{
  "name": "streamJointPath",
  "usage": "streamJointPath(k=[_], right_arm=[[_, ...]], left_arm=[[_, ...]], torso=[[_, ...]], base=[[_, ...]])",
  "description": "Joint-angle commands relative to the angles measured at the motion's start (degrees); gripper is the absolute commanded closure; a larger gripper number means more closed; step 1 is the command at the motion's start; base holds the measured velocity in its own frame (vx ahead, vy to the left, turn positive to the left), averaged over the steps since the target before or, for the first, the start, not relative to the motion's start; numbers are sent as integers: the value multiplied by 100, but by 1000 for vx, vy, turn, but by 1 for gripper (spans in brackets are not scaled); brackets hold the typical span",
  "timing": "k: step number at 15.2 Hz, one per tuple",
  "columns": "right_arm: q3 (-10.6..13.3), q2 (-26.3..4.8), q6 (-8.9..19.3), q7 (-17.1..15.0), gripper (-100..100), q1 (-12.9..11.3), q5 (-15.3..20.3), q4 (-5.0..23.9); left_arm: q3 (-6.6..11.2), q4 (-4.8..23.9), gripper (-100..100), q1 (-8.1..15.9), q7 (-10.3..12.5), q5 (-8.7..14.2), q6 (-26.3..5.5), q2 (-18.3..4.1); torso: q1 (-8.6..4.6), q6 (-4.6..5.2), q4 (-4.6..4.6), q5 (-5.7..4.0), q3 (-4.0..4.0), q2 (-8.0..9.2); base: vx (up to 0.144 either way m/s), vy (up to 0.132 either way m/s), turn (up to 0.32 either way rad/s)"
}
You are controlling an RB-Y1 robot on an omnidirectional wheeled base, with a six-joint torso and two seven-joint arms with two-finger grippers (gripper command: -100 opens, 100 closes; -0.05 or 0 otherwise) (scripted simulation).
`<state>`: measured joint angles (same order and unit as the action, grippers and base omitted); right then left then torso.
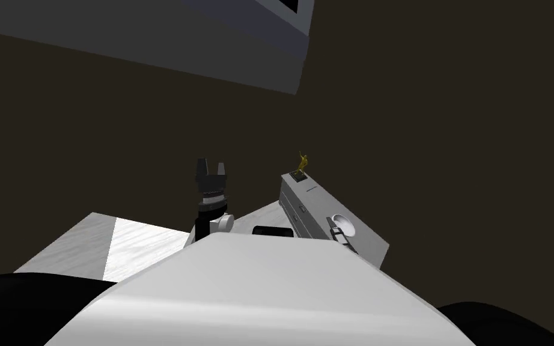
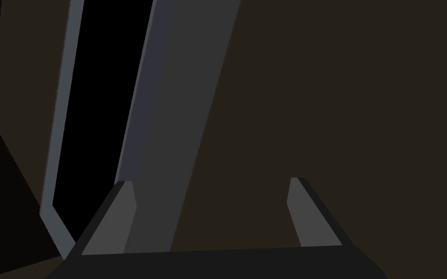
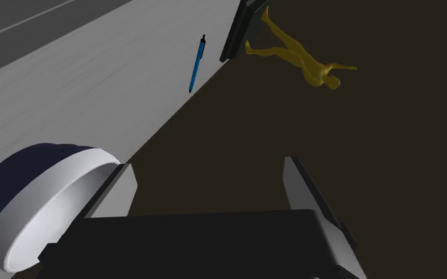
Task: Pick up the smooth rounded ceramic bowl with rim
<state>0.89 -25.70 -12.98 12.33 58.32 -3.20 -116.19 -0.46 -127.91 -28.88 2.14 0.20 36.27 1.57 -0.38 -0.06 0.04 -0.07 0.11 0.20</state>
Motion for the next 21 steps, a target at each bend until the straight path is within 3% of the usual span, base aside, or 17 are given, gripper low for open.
streamJointPath(k=[1,2,4,9,11,12,13,14,16,17,19,20,21], right_arm=[[-58,-175,162,63,-100,212,-43,139],[-69,-301,353,187,-100,366,-54,271],[-69,-301,368,187,-100,452,-54,271],[-84,-634,990,562,-100,1129,-89,664],[-84,-634,990,562,-100,1158,-89,664],[-84,-731,1195,688,-100,1384,-102,793],[-84,-731,1195,688,-100,1384,-102,793],[-80,-819,1397,812,-100,1603,-116,919],[-80,-819,1397,812,-100,1603,-116,919],[-72,-900,1586,935,-100,1814,-131,1042],[-72,-900,1595,935,-100,1814,-131,1042],[-61,-972,1766,1056,-100,2016,-146,1161],[-61,-972,1789,1056,-100,2016,-146,1161]], left_arm=[[0,0,0,0,0,0,0,0],[0,0,0,0,0,0,0,0],[1,0,0,-1,0,0,0,0],[1,0,0,-1,0,0,0,0],[1,0,0,0,0,0,0,0],[1,0,0,-1,0,0,0,-1],[1,0,0,-1,0,0,0,-1],[1,0,0,-1,0,0,0,-1],[1,0,0,-1,0,0,0,-1],[2,0,0,-2,0,0,0,-1],[1,0,0,-1,0,0,0,-1],[2,0,0,-2,0,0,0,-1],[2,0,0,-2,0,0,0,-1]], torso=[[0,0,0,0,0,0],[-2,-1,0,0,-1,-2],[-1,1,0,0,-2,-5],[0,2,-2,0,-5,-10],[1,0,0,1,-2,-4],[0,3,-1,0,-5,-11],[0,3,-2,1,-6,-11],[-2,0,-1,-1,-7,-13],[-2,1,-1,0,-5,-9],[-3,4,-1,-1,-7,-14],[-2,1,-3,1,-9,-17],[-3,6,-3,-1,-12,-23],[-1,5,-4,1,-13,-22]], base=[[-79,-34,574],[-83,-34,501],[-59,-26,386],[-70,-17,507],[-74,-10,478],[-66,-10,442],[-70,-6,518],[-80,-2,550],[-72,-3,422],[-61,3,446],[-51,3,404],[-52,6,313],[-64,11,481]])
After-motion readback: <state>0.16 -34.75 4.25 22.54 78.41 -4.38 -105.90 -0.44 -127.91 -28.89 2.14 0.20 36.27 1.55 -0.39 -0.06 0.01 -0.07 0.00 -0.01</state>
